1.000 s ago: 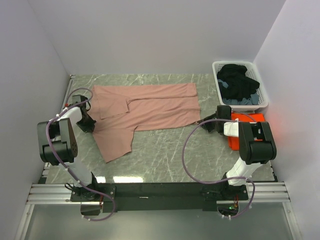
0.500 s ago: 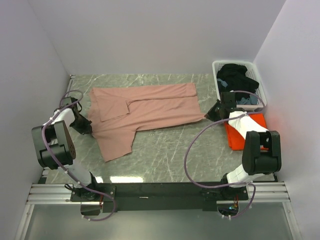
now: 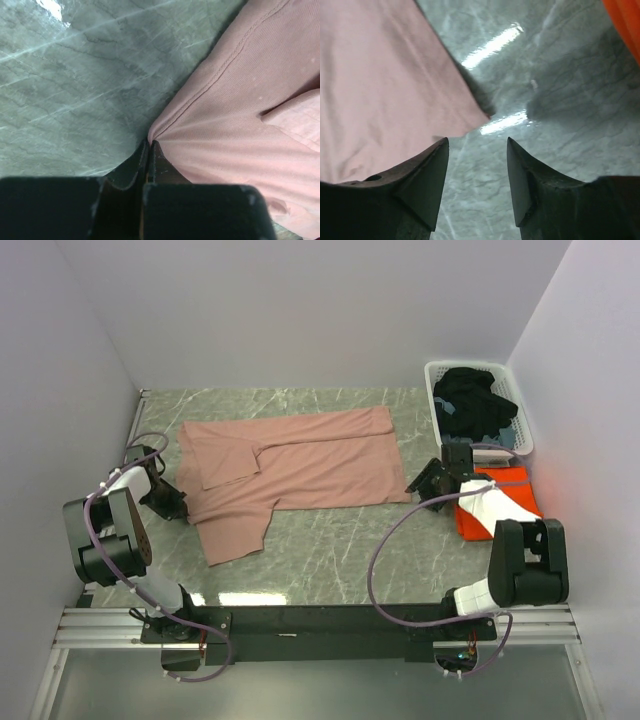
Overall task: Fold and stack the t-shirts
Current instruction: Fold the tshirt
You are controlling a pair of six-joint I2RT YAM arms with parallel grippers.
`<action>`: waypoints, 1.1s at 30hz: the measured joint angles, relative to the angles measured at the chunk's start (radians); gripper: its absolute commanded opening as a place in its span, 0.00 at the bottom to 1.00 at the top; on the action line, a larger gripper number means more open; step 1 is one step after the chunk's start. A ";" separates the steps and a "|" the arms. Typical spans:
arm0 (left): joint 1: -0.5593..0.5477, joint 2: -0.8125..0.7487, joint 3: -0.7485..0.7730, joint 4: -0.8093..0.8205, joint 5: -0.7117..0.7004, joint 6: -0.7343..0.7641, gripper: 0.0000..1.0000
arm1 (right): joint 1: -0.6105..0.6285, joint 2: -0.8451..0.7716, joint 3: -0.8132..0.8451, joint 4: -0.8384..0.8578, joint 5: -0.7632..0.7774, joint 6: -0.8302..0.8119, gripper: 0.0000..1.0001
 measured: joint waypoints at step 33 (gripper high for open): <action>0.001 -0.002 0.051 -0.037 -0.021 0.000 0.01 | 0.000 0.098 -0.130 0.287 -0.085 0.296 0.00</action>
